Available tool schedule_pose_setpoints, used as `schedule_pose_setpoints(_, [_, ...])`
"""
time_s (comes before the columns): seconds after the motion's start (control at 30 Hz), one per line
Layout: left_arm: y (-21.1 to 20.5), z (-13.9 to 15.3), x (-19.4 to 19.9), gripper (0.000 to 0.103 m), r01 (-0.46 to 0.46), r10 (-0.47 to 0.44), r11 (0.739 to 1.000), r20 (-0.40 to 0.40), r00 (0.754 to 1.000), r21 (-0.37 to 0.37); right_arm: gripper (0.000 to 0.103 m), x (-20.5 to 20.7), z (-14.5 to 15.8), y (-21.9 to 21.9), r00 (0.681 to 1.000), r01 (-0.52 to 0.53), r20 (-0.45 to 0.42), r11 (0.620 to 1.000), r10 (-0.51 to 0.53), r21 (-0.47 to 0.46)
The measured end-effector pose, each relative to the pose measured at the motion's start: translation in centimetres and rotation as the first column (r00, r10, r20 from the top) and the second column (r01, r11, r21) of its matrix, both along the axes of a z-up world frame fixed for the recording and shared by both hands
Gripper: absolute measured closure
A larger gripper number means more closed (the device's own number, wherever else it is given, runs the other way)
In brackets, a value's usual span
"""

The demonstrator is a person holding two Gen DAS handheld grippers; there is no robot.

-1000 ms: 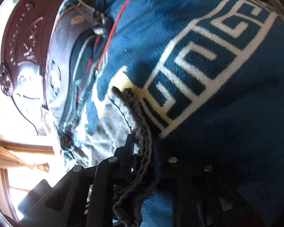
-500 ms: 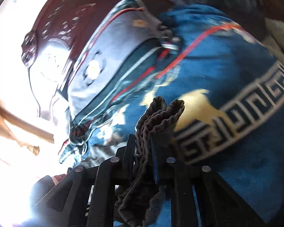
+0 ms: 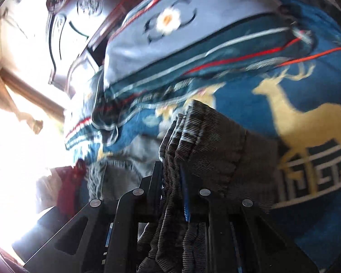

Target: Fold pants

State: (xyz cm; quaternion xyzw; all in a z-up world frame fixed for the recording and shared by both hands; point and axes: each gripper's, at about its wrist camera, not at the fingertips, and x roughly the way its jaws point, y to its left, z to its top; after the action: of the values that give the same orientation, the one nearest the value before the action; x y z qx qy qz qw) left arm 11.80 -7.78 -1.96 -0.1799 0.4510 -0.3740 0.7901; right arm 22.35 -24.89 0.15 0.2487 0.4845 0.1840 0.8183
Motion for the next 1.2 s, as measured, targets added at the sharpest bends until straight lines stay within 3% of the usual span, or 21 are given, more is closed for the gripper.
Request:
schedule_pose_setpoints(0.13, [2.7,-3.8,0.1,0.083,-0.061,0.065,0.996,-0.077,0.995,0.060,0.085,1.3,-3.8,3.7,0.995,-0.065,-0.077,0.996,0.061,-0.053])
schedule_pose_setpoints(0.23, [4.1,-6.1,0.2,0.082,-0.095,0.111,0.987,-0.120,0.987,0.130,0.072,2.0,-7.5,5.3,0.978,-0.106,-0.186,0.992,0.090,-0.075])
schedule_pose_setpoints(0.3, [5.0,-6.6,0.0,0.082,-0.093,0.111,0.988,-0.141,0.984,0.127,0.072,1.7,-8.5,5.5,0.975,-0.117,-0.202,0.989,0.097,-0.086])
schedule_pose_setpoints(0.4, [6.2,-5.7,-0.7,0.082,-0.110,0.125,0.984,-0.101,0.987,0.141,0.072,1.0,-7.2,4.6,0.981,-0.098,-0.170,0.995,0.093,-0.022])
schedule_pose_setpoints(0.5, [6.7,-4.4,-0.6,0.078,-0.133,0.142,0.985,-0.076,0.987,0.110,0.071,-0.1,-4.6,2.7,0.991,-0.083,-0.104,0.996,0.084,0.016])
schedule_pose_setpoints(0.6, [6.2,-2.9,0.1,0.065,-0.137,0.142,0.986,-0.041,0.989,0.095,0.070,-2.0,-2.4,0.2,0.998,-0.041,-0.046,0.999,0.041,-0.001])
schedule_pose_setpoints(0.7, [5.0,-1.6,1.3,0.063,-0.118,0.120,0.990,-0.013,0.993,0.083,0.070,-3.8,-1.4,-1.6,1.000,0.013,-0.017,0.994,-0.015,-0.108])
schedule_pose_setpoints(0.87, [1.8,-1.8,3.3,0.063,-0.095,0.099,0.981,-0.018,0.995,0.171,0.070,-5.4,-3.2,-2.9,0.996,0.059,-0.057,0.977,-0.072,-0.207])
schedule_pose_setpoints(1.0, [0.7,-6.0,2.4,0.067,-0.056,0.079,0.947,-0.059,0.995,0.316,0.070,-6.2,-5.8,-2.6,0.991,0.057,-0.107,0.979,-0.079,-0.198])
schedule_pose_setpoints(1.1, [1.6,-6.7,2.0,0.082,-0.090,0.101,0.950,-0.022,0.995,0.300,0.070,-6.4,-8.5,-1.5,0.990,0.014,-0.135,0.966,-0.050,-0.257])
schedule_pose_setpoints(1.2, [2.6,-6.7,2.5,0.084,-0.089,0.110,0.962,-0.065,0.992,0.257,0.070,-6.4,-8.4,-1.6,0.990,0.014,-0.131,0.968,-0.049,-0.252])
